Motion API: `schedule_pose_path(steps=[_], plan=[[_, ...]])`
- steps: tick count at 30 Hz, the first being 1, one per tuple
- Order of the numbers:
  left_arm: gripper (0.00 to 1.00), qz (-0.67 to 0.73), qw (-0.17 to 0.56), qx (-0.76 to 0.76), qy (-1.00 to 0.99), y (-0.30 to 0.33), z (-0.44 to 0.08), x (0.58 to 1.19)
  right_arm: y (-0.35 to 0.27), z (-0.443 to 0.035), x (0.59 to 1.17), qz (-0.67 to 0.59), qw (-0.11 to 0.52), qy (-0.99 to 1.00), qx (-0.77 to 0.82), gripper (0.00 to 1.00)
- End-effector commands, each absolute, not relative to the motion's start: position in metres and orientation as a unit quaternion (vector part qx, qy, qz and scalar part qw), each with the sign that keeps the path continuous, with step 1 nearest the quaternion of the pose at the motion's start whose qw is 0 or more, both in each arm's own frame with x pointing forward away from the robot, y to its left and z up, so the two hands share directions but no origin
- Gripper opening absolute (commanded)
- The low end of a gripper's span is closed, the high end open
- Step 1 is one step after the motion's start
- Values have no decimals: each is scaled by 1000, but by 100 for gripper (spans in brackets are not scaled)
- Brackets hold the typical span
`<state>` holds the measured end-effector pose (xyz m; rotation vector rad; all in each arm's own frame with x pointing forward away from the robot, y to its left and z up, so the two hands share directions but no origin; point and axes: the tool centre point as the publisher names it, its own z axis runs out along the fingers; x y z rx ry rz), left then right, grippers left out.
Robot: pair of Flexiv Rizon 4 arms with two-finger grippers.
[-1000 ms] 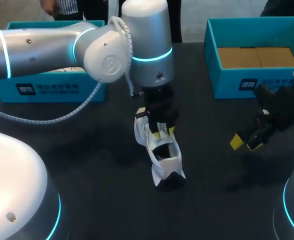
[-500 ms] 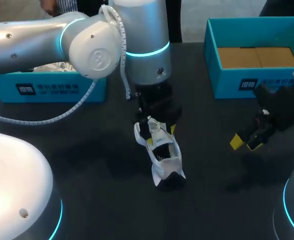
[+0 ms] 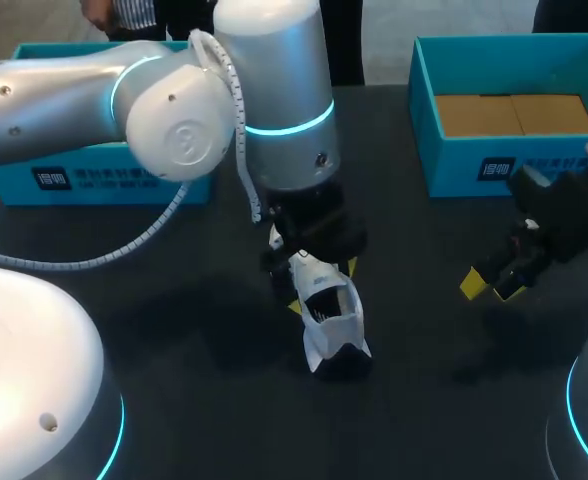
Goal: Take the shoe out of the shoebox, open the shoe tongue, remove and reinsert the insole, then place the shoe into the shoebox
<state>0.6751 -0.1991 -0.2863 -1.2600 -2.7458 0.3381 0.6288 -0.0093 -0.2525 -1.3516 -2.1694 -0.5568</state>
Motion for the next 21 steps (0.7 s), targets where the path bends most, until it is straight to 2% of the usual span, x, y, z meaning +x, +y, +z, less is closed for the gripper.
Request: schedule_pose_path(steps=[1, 4, 8, 21], plan=[[100, 113, 48, -414, -902, -196, -286, 674, -9, -253, 628, -205, 259, -801, -500, 100], [100, 119, 52, -398, -908, -194, -286, 673, -9, -253, 628, -205, 259, -801, -500, 100], [100, 139, 67, -286, -946, -194, -280, 672, -9, -253, 628, -205, 259, -801, -500, 100], [100, 81, 27, -41, -996, -213, -295, 644, -9, -253, 628, -205, 259, -801, -500, 100]])
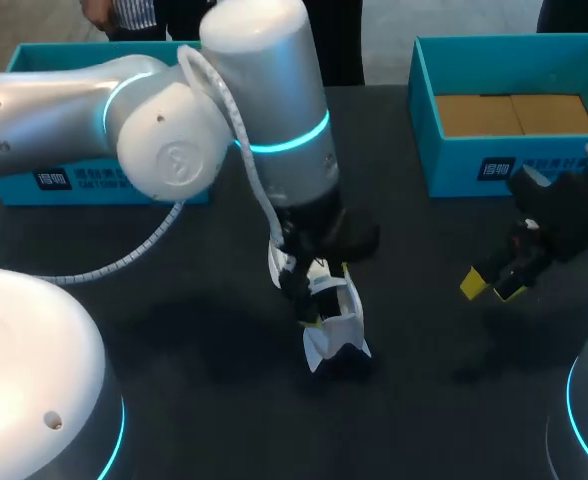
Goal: Take the shoe out of the shoebox, open the shoe tongue, remove and reinsert the insole, then place the shoe into the shoebox
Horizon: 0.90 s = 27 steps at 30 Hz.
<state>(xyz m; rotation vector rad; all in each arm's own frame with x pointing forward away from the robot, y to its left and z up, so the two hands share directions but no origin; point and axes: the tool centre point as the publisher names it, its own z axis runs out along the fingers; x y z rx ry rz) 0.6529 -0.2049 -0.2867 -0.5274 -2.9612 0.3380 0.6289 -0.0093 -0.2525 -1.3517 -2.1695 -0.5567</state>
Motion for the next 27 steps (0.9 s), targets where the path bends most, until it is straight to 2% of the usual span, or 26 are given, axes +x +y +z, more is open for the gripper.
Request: schedule_pose_path(steps=[1, 6, 27], plan=[[100, 84, 33, -42, -995, -214, -298, 643, -9, -253, 628, -205, 259, -801, -500, 100], [100, 86, 21, -4, -996, -218, -308, 640, -9, -253, 628, -205, 259, -801, -500, 100], [100, 66, 61, 30, -996, -231, -355, 638, -9, -253, 628, -205, 259, -801, -500, 100]])
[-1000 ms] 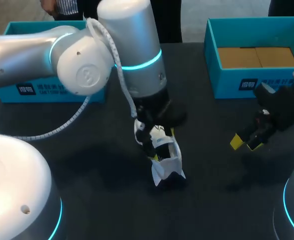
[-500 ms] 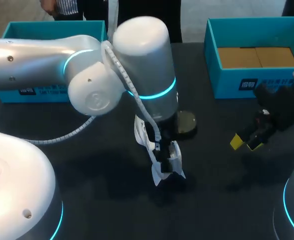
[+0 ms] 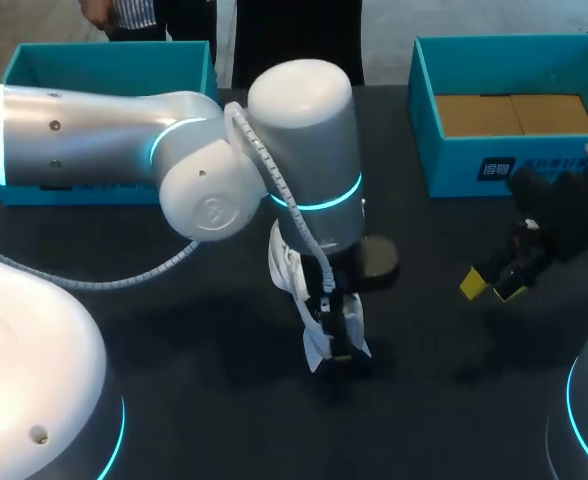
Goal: Take the shoe out of the shoebox, open the shoe tongue, remove and reinsert the insole, then place the shoe into the shoebox
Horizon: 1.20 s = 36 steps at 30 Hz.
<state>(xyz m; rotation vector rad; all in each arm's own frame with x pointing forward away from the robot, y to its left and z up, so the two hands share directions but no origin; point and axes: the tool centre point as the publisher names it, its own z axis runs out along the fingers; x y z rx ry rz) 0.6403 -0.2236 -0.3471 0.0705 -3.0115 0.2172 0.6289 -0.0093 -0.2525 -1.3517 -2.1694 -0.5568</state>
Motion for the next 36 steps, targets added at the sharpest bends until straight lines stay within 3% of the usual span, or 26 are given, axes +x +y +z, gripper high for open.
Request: schedule_pose_path(steps=[1, 15, 17, 22, 24, 28, 30, 36], plan=[[100, 63, 58, 36, -996, -231, -356, 636, -9, -253, 628, -205, 259, -801, -500, 100], [99, 59, 54, 65, -995, -235, -377, 624, -9, -253, 628, -205, 259, -801, -500, 100], [91, 57, 52, 68, -995, -235, -378, 624, -9, -253, 628, -205, 259, -801, -500, 100], [84, 54, 48, 75, -995, -234, -380, 624, -9, -253, 628, -205, 259, -801, -500, 100], [72, 52, 47, 76, -995, -235, -381, 623, -9, -253, 628, -205, 259, -801, -500, 100], [65, 47, 41, 83, -995, -234, -383, 624, -9, -253, 628, -205, 259, -801, -500, 100], [51, 46, 40, 85, -995, -233, -383, 625, -9, -253, 628, -205, 259, -801, -500, 100], [47, 39, 40, 90, -994, -232, -385, 628, -9, -253, 628, -205, 259, -801, -500, 100]])
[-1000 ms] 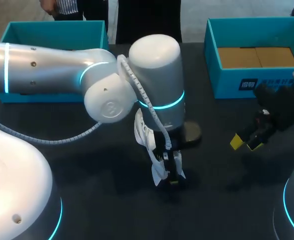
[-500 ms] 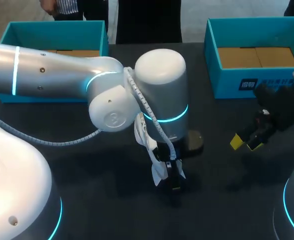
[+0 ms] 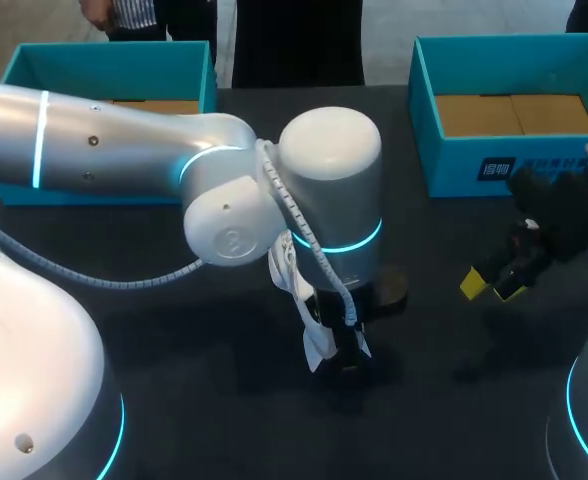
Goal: Take the shoe out of the shoebox, open the shoe tongue, remove and reinsert the insole, then place the shoe into the shoebox
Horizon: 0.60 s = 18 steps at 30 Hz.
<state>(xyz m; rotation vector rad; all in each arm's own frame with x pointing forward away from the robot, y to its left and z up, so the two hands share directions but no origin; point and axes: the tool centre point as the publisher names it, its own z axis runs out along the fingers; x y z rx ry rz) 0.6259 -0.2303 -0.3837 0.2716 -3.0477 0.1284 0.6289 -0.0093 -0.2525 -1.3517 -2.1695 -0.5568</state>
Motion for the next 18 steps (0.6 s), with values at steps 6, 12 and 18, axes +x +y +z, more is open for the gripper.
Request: schedule_pose_path(steps=[6, 12, 18], plan=[[0, 34, 41, 96, -994, -230, -388, 632, -9, -253, 628, -205, 259, -801, -500, 100], [0, 33, 41, 96, -994, -228, -385, 635, -9, -253, 628, -205, 259, -801, -500, 100], [0, 38, 35, 82, -995, -219, -368, 641, -9, -253, 628, -205, 259, -801, -500, 100]])
